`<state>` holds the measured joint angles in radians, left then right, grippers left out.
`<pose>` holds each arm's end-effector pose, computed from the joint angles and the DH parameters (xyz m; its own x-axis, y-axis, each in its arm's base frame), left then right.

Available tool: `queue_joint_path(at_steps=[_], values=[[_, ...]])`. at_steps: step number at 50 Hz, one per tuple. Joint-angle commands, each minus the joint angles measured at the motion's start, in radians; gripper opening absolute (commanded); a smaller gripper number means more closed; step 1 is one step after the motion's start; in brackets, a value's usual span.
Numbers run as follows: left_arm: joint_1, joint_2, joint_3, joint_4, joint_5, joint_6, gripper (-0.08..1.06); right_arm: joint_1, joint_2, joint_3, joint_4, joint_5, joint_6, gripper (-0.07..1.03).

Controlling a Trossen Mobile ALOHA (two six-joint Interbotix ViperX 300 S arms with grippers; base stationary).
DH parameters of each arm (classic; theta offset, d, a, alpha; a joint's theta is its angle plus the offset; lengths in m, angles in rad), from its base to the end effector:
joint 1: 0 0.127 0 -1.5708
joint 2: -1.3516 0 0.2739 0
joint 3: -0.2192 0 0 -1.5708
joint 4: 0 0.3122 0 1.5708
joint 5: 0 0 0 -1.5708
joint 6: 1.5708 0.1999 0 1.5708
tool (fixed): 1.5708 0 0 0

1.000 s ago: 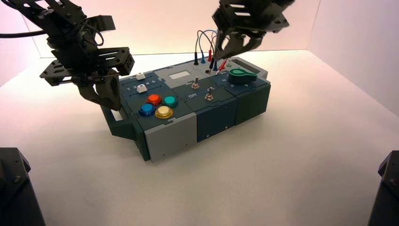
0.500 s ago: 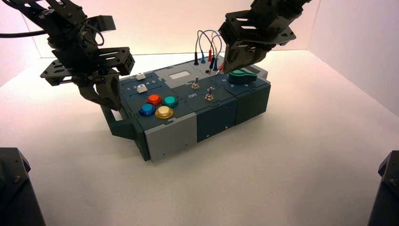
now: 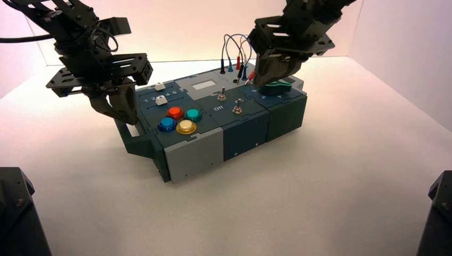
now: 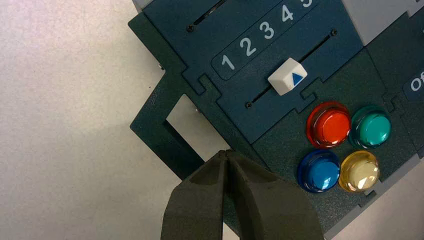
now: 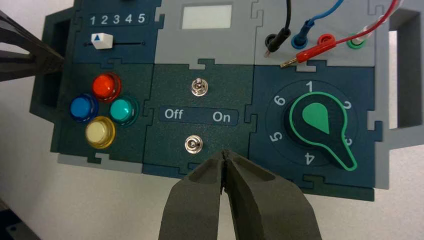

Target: Flip the bottom switch off with the right gripper.

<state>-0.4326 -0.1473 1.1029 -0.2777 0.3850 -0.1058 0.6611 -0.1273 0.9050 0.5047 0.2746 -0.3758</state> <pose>0.2164 -0.1226 -0.0477 0.1747 -0.1941 -0.9653 0.0970 0.9790 -0.1793 0.2613 0.2364 0.0119 0.3294 0.4223 -0.8445 -0.5829 0.7945 0.1700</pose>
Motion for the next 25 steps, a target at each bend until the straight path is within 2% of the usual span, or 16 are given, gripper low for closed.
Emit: queue_joint_path(at_steps=[1,25], values=[[0.002,0.011,-0.017,0.003,-0.014,0.003,-0.03,0.005,0.008,-0.035,0.003,0.0,0.002,-0.02],[0.003,0.026,-0.025,0.005,-0.028,0.003,-0.03,0.058,0.086,-0.091,0.003,0.014,-0.002,-0.02]])
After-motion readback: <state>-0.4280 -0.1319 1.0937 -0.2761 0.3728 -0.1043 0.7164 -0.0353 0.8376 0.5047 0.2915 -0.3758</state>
